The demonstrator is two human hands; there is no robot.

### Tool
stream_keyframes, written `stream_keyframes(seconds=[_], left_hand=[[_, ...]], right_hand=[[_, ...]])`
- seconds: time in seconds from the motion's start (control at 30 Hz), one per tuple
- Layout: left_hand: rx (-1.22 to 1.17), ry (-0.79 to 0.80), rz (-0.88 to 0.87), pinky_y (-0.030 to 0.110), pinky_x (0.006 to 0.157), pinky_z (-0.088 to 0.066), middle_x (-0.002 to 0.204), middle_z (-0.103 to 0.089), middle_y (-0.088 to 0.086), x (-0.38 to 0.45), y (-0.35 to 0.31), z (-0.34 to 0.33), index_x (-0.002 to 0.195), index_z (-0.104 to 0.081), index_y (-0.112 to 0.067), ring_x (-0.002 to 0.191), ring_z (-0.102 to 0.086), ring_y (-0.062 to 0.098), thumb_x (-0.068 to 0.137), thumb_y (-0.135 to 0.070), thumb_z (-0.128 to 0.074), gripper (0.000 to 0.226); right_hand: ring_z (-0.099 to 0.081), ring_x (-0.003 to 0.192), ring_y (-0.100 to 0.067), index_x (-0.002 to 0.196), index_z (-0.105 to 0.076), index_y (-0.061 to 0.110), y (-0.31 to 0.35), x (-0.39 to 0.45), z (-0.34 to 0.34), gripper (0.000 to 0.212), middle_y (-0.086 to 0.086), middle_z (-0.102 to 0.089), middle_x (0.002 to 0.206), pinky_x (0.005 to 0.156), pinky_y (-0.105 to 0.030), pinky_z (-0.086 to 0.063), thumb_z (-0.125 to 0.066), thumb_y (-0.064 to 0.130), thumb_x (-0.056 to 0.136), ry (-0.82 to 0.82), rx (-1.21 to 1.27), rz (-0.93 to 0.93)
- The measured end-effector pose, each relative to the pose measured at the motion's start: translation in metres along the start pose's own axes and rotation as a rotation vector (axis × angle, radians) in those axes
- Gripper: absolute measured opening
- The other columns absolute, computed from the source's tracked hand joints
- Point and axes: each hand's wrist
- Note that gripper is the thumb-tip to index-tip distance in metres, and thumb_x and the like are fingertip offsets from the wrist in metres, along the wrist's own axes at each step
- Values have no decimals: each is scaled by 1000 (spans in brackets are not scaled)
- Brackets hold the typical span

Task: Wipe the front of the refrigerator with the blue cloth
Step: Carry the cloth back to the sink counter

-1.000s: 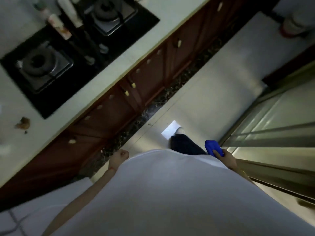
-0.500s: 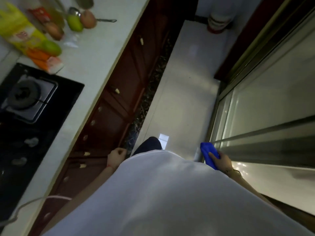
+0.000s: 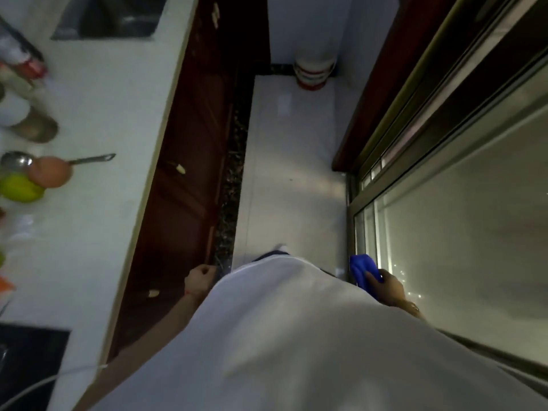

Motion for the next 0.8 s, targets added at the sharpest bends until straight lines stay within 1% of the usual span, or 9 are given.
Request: stream_keyframes(seconds=[0.1,0.17,0.27,0.3,0.43,0.53,0.6,0.73,0.8], left_hand=[[-61,-38,-50,36,91,-53,105,-73,16,54,-76,21,106,-74,-8,102,-67,32,94,-24,-58,26],[-55,-35,-60,47,93,-57,101,-74,17,83,-116,28,96,-73,-14,97,-70,33,94,-23,-59,17],[-30,-23,-62,50,93,-56,101,-73,21,119,-171,33,84,-68,-18,97,-69,38,95,-21,-58,15],[-31,-19,-65,49,94,-56,102,-73,22,122,-195,35,83,-68,-18,98,-68,39,96,-21,-57,17],[-12,-5,-17,32,89,-44,117,-68,18,142,-262,32,105,-72,-11,106,-62,32,97,-23,-54,23],[-85,-67,55,31,89,-43,120,-68,17,157,-307,31,108,-73,-11,109,-61,33,96,-25,-56,25],[-131,-76,54,29,82,-40,114,-69,19,165,-337,33,99,-72,-12,97,-60,29,97,-25,-54,22],[-246,-143,81,25,75,-35,94,-66,12,181,-384,42,106,-71,-1,79,-56,20,98,-18,-52,27],[-323,-200,122,27,72,-36,87,-64,9,188,-399,48,100,-71,-3,69,-55,17,95,-25,-53,28]], right_hand=[[-59,102,-37,123,-57,0,50,37,35,44,-23,-64,114,80,-29,-37,-57,35,95,-61,21,21],[-59,99,-37,119,-58,0,78,58,54,41,-23,-65,110,77,-28,-35,-59,33,94,-83,19,19],[-59,101,-38,120,-57,-1,107,92,73,42,-24,-65,112,77,-27,-35,-60,31,94,-35,18,-41],[-59,103,-38,122,-57,-1,117,105,80,42,-23,-64,114,78,-28,-37,-60,31,94,-27,18,-54],[-59,108,-36,129,-54,2,166,171,119,45,-20,-62,121,95,-39,-45,-60,31,94,25,52,-60],[-59,103,-33,125,-54,4,222,229,163,40,-21,-62,120,98,-46,-48,-57,31,95,64,28,-10],[-58,107,-36,128,-53,1,269,269,192,45,-24,-60,123,96,-43,-46,-56,33,96,69,-78,69],[-57,108,-42,123,-56,-1,376,325,241,43,-25,-62,118,89,-39,-44,-58,32,96,53,-200,237],[-58,105,-41,117,-57,-3,422,349,248,41,-26,-63,113,85,-37,-42,-58,32,95,81,-275,297]])
Point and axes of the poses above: each hand's wrist, its own x-axis towards the middle knuckle, its own z-axis out of the back of the hand, y = z × x
